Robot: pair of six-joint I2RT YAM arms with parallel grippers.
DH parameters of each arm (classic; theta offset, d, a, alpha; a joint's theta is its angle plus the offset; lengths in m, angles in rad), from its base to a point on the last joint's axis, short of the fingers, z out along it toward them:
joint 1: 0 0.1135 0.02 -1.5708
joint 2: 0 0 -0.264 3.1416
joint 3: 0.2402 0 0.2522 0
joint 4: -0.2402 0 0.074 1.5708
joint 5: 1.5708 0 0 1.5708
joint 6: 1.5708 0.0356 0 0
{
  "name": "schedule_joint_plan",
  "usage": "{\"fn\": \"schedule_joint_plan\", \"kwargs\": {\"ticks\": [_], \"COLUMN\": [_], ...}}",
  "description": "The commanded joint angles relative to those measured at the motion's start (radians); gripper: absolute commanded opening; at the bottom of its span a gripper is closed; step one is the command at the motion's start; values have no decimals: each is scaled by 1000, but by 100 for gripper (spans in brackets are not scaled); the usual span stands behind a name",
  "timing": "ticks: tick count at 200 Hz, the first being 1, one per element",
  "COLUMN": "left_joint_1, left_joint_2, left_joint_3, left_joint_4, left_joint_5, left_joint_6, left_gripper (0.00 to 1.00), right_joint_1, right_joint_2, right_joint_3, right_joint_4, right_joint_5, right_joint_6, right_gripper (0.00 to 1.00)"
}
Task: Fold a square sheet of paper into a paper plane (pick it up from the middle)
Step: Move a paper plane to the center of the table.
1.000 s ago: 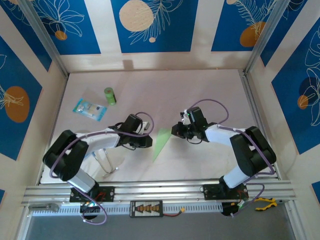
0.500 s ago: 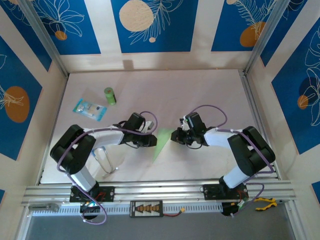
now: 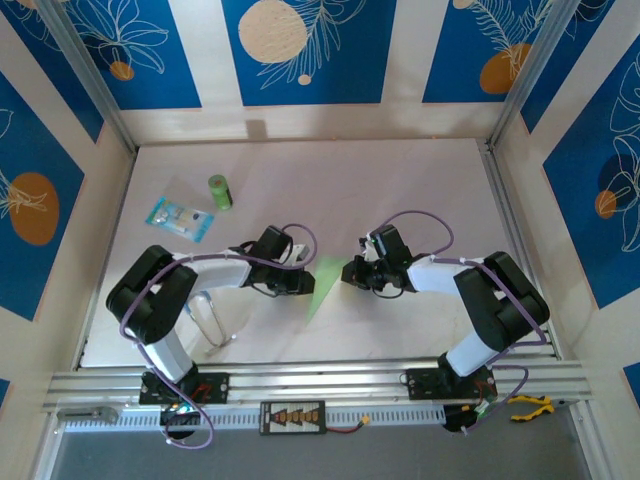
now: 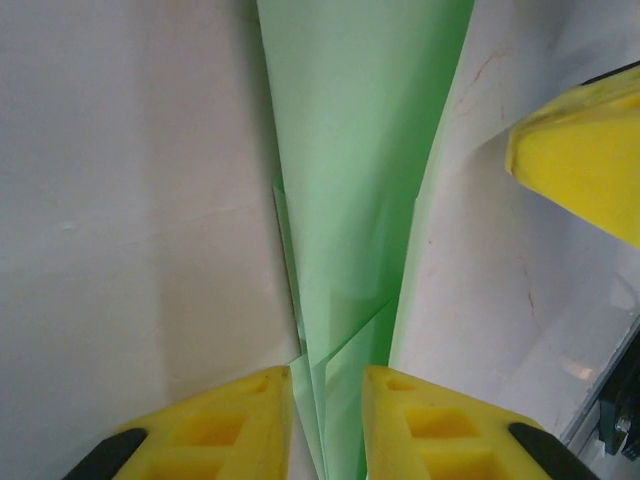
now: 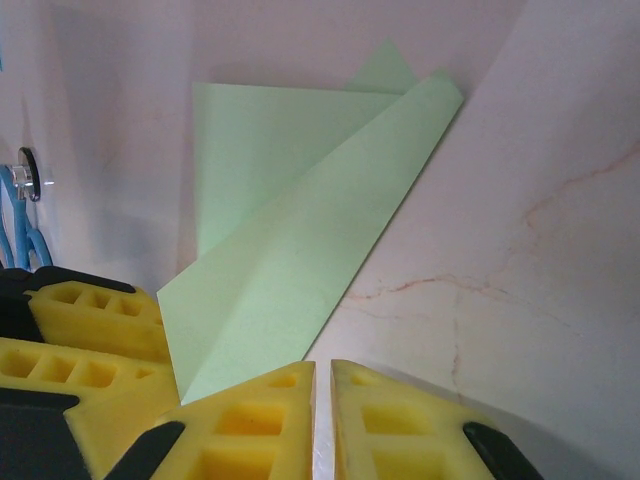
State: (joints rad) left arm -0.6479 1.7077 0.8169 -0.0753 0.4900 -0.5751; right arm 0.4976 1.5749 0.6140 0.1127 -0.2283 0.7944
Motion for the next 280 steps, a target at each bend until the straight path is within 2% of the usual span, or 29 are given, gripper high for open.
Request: {"fn": "schedule_joint_plan", "kwargs": {"ticks": [1,33,70,104,153,280], "left_joint_1": [7,4,2,-11,-25,-30], "left_joint_2": [25,33,21,33,64,79], "left_joint_3": [32,43,54,66,73,60], "left_joint_4": [-33,-47,-103,-127,-81,1], "left_joint_5": [37,44,-19,-17,50,105], "left_joint_6": [32,45,57,68,50,0], "left_gripper": [25,24,23,23,23,23], "right_joint_1": [6,9,14,19,24,44], "right_joint_2": [17,25,40,49,60,116], "right_joint_3": [-1,-3,-4,-3,-3,-9], "right_joint_4": [8,21,35,47,59,122], "right_joint_5": [-11,-16,-20,-23,-28,-57], "right_joint_6": [11,15,22,26,34,58], "right_gripper": [13,13,13,13,13,13]}}
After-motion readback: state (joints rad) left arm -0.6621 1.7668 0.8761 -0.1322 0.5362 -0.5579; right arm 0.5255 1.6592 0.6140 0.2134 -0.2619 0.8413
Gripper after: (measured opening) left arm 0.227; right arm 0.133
